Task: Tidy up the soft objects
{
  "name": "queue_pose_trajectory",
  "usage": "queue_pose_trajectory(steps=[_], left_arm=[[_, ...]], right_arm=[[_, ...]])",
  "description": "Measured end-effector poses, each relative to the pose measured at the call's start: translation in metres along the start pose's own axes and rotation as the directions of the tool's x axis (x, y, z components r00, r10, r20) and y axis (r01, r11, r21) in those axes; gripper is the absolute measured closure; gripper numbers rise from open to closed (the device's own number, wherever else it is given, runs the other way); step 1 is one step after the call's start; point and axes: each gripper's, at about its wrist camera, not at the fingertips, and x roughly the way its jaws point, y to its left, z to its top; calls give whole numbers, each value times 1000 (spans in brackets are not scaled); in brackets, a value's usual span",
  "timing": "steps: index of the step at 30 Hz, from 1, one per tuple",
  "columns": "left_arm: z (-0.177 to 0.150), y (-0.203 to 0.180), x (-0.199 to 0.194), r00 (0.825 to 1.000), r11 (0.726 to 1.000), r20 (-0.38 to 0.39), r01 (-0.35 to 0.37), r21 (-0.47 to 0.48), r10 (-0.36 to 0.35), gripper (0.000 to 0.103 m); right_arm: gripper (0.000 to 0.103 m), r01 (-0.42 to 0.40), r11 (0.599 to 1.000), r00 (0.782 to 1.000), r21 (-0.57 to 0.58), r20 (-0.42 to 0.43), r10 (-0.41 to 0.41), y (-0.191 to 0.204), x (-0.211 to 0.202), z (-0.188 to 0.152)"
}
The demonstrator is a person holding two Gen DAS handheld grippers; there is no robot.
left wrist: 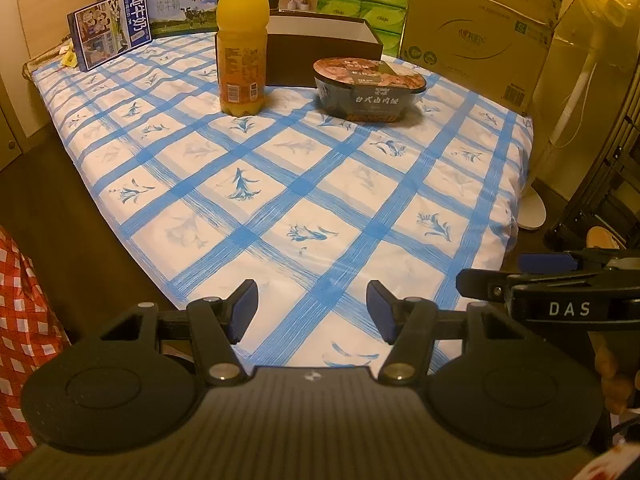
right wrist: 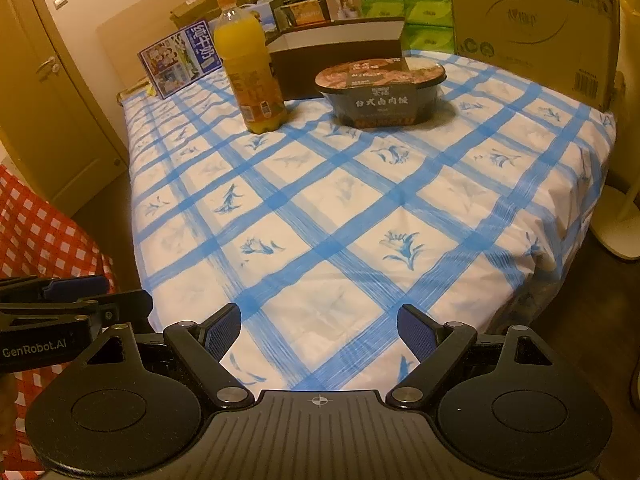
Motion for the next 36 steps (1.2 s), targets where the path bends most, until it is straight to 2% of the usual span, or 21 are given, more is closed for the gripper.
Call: queue_pose_trajectory(steps=[36], left_arm=[[1,0,5,1000,1000,-5,0,-1,0,45]], right_arm=[[18,1,1000,1000,1,-4,-1,0,3,1]])
